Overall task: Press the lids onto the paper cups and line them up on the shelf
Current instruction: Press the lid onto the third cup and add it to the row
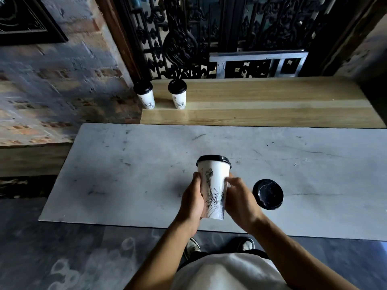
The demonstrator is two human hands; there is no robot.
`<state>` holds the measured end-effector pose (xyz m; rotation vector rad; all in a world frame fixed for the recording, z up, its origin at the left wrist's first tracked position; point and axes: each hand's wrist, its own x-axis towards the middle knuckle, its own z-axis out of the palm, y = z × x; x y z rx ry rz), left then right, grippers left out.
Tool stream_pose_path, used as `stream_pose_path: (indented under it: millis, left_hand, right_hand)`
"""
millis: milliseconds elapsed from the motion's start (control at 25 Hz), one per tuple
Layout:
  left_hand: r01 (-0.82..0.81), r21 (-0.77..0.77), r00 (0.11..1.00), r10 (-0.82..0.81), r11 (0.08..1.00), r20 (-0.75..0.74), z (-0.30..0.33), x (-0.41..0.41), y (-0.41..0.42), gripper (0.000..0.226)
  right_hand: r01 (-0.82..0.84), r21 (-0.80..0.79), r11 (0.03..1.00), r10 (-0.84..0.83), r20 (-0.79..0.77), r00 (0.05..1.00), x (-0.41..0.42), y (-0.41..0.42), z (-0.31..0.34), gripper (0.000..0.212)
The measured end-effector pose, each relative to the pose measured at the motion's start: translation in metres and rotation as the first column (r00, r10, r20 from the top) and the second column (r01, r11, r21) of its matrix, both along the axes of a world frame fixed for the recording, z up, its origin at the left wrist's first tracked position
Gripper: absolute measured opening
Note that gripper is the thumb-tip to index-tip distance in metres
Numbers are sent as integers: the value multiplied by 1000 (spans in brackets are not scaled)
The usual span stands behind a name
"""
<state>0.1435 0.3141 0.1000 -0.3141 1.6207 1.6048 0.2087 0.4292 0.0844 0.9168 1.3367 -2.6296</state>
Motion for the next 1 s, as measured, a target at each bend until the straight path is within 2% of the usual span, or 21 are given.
stream_pose_path:
  millis: [200, 320, 400, 480, 520, 600, 680, 800, 1000]
  left_hand:
    - [53, -39, 997, -54, 998, -49, 10, -3, 0, 64]
    - [93, -257, 938, -171, 962, -300, 21, -9, 2, 65]
    - [62, -322, 874, -207, 945, -439, 25, -13, 1, 56]
    - [4, -341, 814, -201, 940, -544, 24, -17, -1, 43]
    - [-33, -333, 784, -182, 942, -593, 23, -18, -2, 32]
    - [-66, -211, 728, -98, 975, -679, 26, -17, -2, 10]
    - [-25, -97, 683, -53, 995, -729, 29, -15, -2, 18]
    - [4, -55, 648, -44, 999, -761, 37, -10, -1, 22]
    - [-37, -24, 664, 6, 999, -748, 46, -5, 2, 26]
  right_hand:
    - [-1, 87, 996, 6, -57, 998, 1, 4, 10, 65]
    - [27, 113, 993, -21, -52, 998, 2, 11, 14, 49]
    - [21, 132, 991, -16, -45, 999, 3, 15, 16, 27]
    - [15, 139, 990, -11, -27, 1000, 3, 21, 17, 21]
    - [19, 137, 990, -16, -18, 1000, 2, 24, 17, 25]
    - [32, 125, 992, -30, -20, 999, 0, 28, 20, 32]
    - [37, 121, 992, -33, -30, 999, -2, 34, 25, 26]
    - [3, 156, 988, 6, -54, 999, -5, 42, 33, 33]
    - [12, 201, 980, 6, -90, 996, -9, 54, 45, 33]
